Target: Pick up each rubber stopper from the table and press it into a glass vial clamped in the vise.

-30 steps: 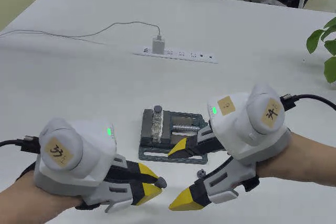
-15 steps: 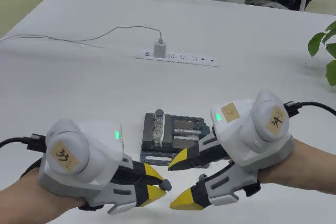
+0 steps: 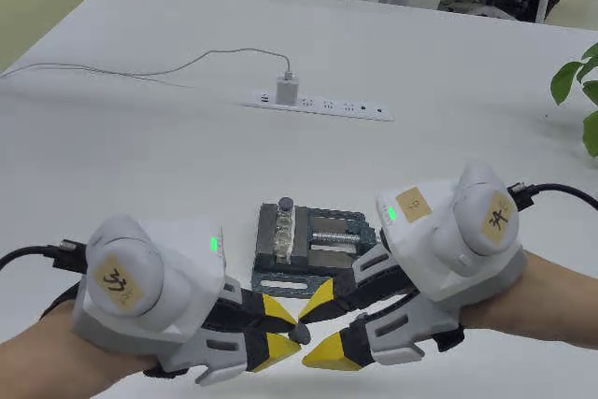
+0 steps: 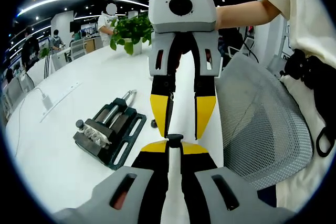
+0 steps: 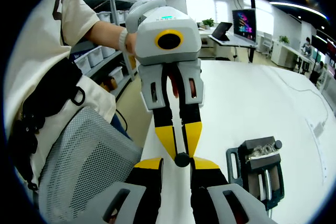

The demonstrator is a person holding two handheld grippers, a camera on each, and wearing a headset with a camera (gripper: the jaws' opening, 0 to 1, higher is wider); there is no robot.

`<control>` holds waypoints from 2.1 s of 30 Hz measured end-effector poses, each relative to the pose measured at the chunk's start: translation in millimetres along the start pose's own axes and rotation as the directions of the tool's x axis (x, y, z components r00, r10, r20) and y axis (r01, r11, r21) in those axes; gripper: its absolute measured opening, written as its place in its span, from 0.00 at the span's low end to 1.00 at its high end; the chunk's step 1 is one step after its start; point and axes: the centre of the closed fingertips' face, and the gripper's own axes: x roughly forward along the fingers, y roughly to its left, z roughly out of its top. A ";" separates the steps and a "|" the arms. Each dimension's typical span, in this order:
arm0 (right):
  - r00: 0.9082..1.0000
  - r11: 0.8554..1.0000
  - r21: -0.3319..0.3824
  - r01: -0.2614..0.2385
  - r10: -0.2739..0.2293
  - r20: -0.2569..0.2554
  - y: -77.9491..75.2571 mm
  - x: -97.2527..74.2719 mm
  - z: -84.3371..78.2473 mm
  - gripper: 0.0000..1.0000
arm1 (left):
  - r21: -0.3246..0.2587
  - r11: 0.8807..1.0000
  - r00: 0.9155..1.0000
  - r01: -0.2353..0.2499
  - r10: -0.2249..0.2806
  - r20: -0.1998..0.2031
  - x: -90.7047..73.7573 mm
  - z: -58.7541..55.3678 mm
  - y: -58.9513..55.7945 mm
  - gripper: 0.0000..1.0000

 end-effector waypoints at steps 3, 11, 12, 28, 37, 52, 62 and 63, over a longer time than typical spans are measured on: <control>1.000 1.000 -0.004 0.000 0.000 -0.003 -0.4 -0.8 0.1 0.14 | -0.002 1.000 1.000 0.004 -0.004 0.001 0.5 -0.1 -0.8 0.03; 1.000 1.000 0.001 0.003 -0.003 -0.010 -1.8 -3.6 -0.6 0.11 | -0.013 1.000 1.000 0.011 -0.010 0.011 1.8 1.9 -1.2 0.03; 1.000 1.000 0.001 0.007 -0.007 -0.012 -2.5 -4.0 -1.0 0.11 | -0.017 1.000 1.000 0.012 -0.012 0.014 2.1 2.4 -1.4 0.03; 0.998 0.998 -0.045 0.035 -0.037 -0.041 -8.9 -3.8 -3.9 0.08 | -0.090 0.996 0.999 -0.006 0.010 0.038 3.8 3.4 2.7 0.03; 0.998 0.998 -0.055 0.038 -0.040 -0.045 -7.9 -4.4 -3.4 0.08 | -0.117 0.993 0.998 -0.006 0.014 0.064 3.1 3.8 1.8 0.03; 0.998 0.999 -0.042 -0.005 0.003 -0.058 -4.2 -7.8 -2.0 0.07 | -0.006 1.000 0.998 0.023 -0.023 0.063 3.5 7.7 -4.5 0.03; 0.998 0.999 -0.038 -0.008 0.006 -0.062 -7.2 -7.3 0.2 0.07 | 0.029 0.999 0.999 0.026 -0.027 0.042 2.3 7.5 -0.5 0.03; 0.998 0.999 -0.037 -0.009 0.006 -0.063 -7.4 -7.1 0.1 0.07 | 0.029 0.999 0.999 0.026 -0.027 0.041 2.3 7.4 -0.4 0.03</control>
